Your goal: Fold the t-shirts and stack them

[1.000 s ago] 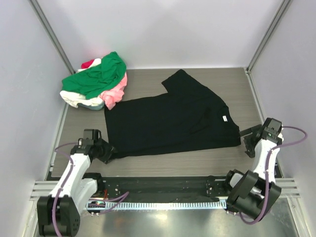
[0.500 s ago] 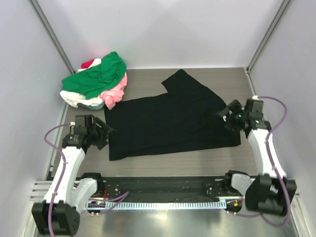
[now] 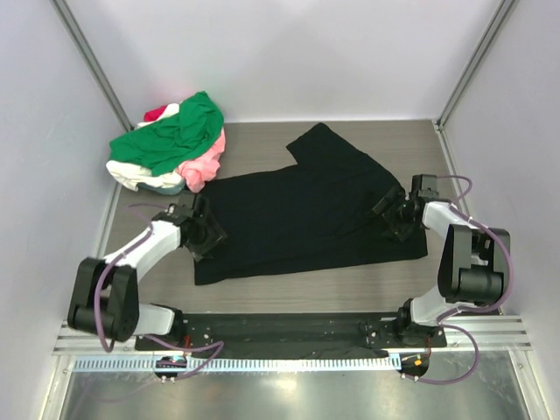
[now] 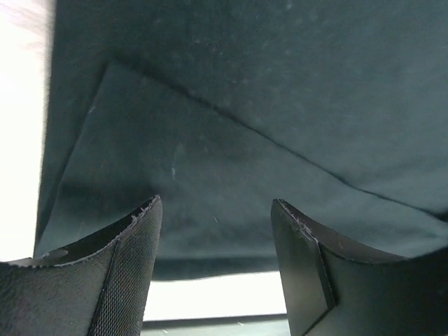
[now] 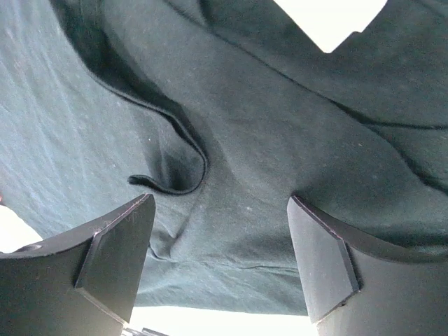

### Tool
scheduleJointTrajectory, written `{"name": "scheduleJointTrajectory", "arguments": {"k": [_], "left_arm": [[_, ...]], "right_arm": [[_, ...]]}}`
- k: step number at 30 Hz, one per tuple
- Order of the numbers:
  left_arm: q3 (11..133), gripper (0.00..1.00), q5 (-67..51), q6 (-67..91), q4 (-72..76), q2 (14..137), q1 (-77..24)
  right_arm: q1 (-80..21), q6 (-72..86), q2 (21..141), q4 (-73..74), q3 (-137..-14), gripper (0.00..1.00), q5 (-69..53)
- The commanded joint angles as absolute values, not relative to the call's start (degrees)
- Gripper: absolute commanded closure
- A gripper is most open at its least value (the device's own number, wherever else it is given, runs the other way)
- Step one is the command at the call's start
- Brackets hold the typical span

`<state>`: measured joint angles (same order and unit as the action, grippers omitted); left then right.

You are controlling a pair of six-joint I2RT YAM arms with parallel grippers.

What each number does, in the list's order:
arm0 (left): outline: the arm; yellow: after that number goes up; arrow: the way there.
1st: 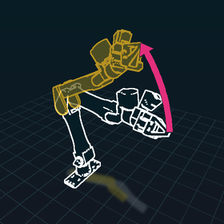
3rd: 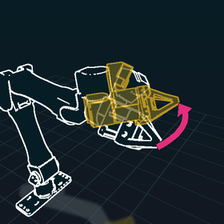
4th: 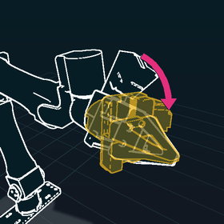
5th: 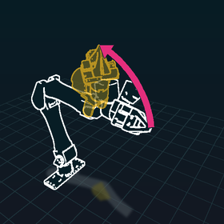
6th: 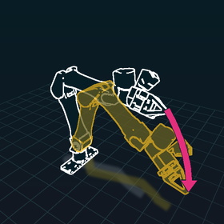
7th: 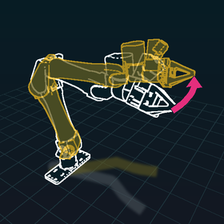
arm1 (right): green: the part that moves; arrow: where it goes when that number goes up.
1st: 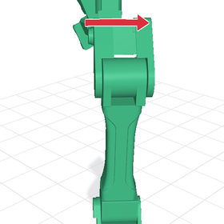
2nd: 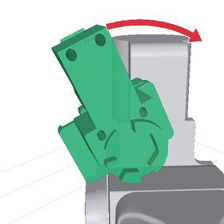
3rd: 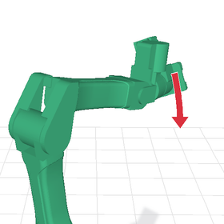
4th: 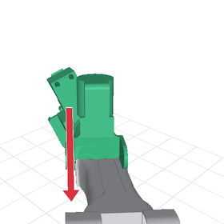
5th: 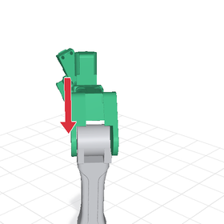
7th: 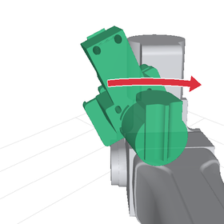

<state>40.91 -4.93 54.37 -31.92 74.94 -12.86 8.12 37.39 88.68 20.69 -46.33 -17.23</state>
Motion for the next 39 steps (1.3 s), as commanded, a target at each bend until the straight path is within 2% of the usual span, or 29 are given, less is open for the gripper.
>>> {"name": "scheduleJointTrajectory", "arguments": {"k": [1,8,13,20,22,25,28,33,35,39], "left_arm": [[43.59,0.35,-1.42,50.72,-26.37,79.35,-15.99],[45.53,0.37,-1.05,48.78,-23.91,90.08,-20.82],[45.18,0.38,-1.32,49.57,-23.47,92.55,-24.60],[41.65,0.37,-1.32,52.39,-29.07,82.63,-28.04],[46.74,0.33,1.47,50.11,-33.55,79.03,-27.95],[59.55,0.27,6.65,43.78,-48.20,74.01,-27.95],[69.83,0.20,13.33,37.46,-56.22,70.50,-27.95],[73.57,0.08,20.73,29.20,-58.89,65.05,-27.86],[70.69,0.08,25.89,27.26,-57.22,63.73,-27.95],[64.96,0.13,36.79,26.11,-54.58,61.00,-27.86]], "right_arm": [[12.37,38.84,87.37,22.06,-42.20,0.17,-8.88],[23.71,40.61,78.85,22.50,-29.89,0.15,-10.28],[25.75,41.57,69.01,26.19,-25.40,0.14,-8.18],[25.75,41.84,58.20,32.34,-27.06,0.14,-9.74],[25.66,41.75,56.00,32.43,-30.05,0.15,-13.26],[23.75,41.49,53.35,29.63,-35.84,0.15,-18.71],[16.92,38.25,57.11,29.44,-46.38,0.15,-15.22],[6.08,32.53,75.26,30.14,-66.24,0.14,-7.40],[3.36,29.38,82.23,30.76,-75.52,0.15,-5.90],[1.68,25.41,98.05,31.64,-89.16,0.17,-2.90]]}}
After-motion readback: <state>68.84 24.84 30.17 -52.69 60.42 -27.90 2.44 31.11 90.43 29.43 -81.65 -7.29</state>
